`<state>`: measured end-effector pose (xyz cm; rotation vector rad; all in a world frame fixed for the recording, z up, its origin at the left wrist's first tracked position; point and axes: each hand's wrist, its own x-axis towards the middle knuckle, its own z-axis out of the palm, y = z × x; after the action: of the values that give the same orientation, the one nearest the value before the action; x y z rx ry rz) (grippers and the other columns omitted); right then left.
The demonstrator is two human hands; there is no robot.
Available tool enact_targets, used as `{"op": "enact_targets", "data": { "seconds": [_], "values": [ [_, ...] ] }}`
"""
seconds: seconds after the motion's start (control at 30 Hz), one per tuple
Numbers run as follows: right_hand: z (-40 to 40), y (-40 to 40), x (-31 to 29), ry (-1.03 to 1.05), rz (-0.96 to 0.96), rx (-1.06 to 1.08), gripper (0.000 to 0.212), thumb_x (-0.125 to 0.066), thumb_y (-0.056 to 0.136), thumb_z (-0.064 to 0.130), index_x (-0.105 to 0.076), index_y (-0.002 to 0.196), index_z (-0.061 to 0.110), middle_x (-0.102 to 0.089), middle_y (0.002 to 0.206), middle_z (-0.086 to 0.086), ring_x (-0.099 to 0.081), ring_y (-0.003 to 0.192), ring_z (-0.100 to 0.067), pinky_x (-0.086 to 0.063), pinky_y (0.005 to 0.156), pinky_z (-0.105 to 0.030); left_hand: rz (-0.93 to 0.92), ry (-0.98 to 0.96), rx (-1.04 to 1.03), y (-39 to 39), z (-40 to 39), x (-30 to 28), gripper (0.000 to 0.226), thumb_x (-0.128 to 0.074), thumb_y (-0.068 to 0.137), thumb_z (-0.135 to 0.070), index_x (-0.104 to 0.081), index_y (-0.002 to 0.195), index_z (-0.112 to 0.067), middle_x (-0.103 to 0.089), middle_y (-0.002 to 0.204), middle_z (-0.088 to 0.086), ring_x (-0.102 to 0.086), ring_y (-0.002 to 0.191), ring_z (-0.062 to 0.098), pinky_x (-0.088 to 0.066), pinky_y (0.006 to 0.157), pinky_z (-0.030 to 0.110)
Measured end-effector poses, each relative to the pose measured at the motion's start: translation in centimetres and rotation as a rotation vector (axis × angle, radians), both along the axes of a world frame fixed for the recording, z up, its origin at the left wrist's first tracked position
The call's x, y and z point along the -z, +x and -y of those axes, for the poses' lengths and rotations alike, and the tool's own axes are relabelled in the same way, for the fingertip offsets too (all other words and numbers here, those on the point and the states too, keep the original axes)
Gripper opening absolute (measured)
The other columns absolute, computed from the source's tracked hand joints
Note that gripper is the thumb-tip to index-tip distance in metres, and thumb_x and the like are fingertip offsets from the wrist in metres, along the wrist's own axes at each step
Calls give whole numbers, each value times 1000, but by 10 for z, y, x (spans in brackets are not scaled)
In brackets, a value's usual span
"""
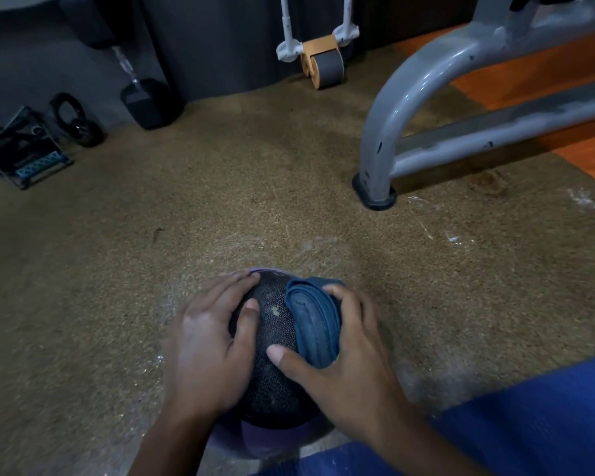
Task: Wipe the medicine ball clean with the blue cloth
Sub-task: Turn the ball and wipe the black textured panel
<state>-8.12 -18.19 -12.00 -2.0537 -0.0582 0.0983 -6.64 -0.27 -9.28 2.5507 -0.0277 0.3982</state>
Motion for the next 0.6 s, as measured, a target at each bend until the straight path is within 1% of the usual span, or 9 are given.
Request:
{"op": "enact_targets", "data": {
  "seconds": [0.03,0.1,0.17,0.23,0.3,0.37,0.43,0.5,0.6],
  "values": [
    [-2,2,0,-10,13,13,85,-57,57,87,-24,126,51,-26,136,16,-39,126,-6,-41,103,-32,-7,8,-2,0,0,0,45,-41,90,-43,-69,122,-28,-63,129,-15,-52,128,8,-41,107,44],
    [-3,12,3,-33,45,35,73,-52,67,83,-28,126,48,-34,129,15,-45,118,-8,-43,98,-32,-18,31,-12,0,2,-1,47,-39,90,-46,-68,123,-30,-62,130,-17,-51,129,7,-41,107,42],
    [-1,25,2,-50,61,37,55,-50,80,73,-34,125,47,-41,125,11,-50,111,-11,-45,94,-34,-22,45,-28,3,3,-3,48,-38,90,-48,-68,123,-31,-62,130,-19,-52,127,6,-42,106,39],
    [2,36,1,-70,67,30,39,-51,89,61,-40,123,46,-46,118,9,-54,104,-12,-46,89,-33,-24,22,-39,4,5,-4,48,-39,89,-48,-69,122,-32,-62,129,-20,-53,125,4,-42,106,36],
    [3,39,2,-64,93,37,33,-54,92,52,-47,123,44,-49,113,9,-55,101,-12,-47,86,-32,-29,5,-63,4,7,-6,48,-38,88,-50,-69,121,-34,-61,129,-23,-52,125,3,-40,106,32],
    [5,31,4,-50,136,47,35,-56,92,47,-51,126,41,-51,115,9,-57,103,-12,-48,89,-33,-59,26,-103,2,8,-6,52,-35,86,-55,-66,124,-39,-57,133,-25,-48,128,2,-37,106,30],
    [5,14,3,-83,208,31,43,-54,87,49,-49,128,40,-51,120,8,-59,103,-14,-51,90,-36,-114,70,-142,1,10,-7,56,-31,86,-62,-59,131,-44,-48,144,-24,-43,133,6,-33,107,33],
    [0,-5,-3,-125,317,-22,48,-55,82,49,-48,128,39,-49,127,5,-60,105,-17,-53,88,-34,-144,92,-152,1,11,-6,60,-28,85,-65,-55,135,-45,-42,150,-21,-40,136,10,-32,109,37],
    [-6,-10,-4,-204,438,-80,49,-57,80,47,-50,128,36,-50,131,1,-59,109,-18,-50,87,-31,-102,35,-109,0,8,-6,61,-29,87,-62,-61,131,-35,-54,141,-17,-44,133,8,-37,110,38]
  ]
}}
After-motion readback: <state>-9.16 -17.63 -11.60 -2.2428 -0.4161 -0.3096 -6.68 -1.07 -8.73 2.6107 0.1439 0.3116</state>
